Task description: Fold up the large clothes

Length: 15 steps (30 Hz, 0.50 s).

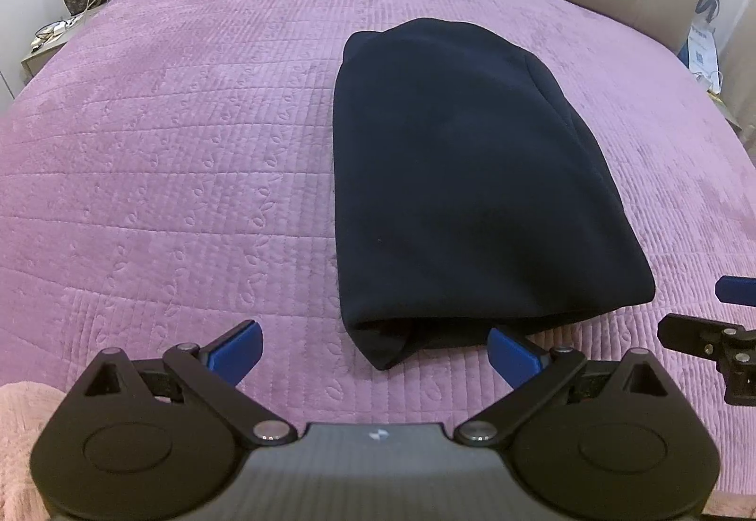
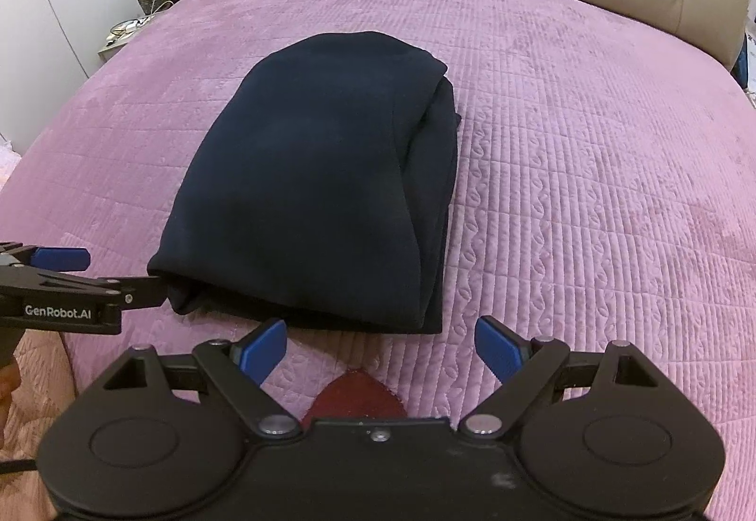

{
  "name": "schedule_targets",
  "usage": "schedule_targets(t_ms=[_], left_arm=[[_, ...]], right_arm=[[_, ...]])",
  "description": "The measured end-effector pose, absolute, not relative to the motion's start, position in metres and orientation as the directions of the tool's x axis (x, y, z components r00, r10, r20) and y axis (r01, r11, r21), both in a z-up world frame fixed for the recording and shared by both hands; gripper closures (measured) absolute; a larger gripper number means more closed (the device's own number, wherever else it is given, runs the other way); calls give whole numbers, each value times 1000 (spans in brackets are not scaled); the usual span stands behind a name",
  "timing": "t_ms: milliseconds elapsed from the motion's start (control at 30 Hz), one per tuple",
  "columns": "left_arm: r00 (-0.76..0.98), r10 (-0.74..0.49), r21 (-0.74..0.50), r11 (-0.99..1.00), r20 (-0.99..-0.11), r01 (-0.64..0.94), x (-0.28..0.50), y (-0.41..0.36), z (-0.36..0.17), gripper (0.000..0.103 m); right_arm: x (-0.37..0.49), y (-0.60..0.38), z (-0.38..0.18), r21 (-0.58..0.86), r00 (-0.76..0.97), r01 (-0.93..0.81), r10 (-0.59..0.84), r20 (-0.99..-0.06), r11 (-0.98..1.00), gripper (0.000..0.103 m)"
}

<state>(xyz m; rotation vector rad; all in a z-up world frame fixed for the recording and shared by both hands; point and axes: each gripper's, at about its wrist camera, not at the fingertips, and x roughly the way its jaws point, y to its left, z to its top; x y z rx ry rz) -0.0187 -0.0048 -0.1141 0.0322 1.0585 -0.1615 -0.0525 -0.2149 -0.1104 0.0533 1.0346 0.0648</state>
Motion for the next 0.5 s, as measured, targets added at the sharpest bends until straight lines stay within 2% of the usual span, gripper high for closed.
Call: schedule_targets(t_ms=[500], left_arm=[[462,-123,-61,987,-878,147,-16,-3,-120,1]], right_arm=[[-53,-210,-110,71,506,-42,82,-858,997,1]])
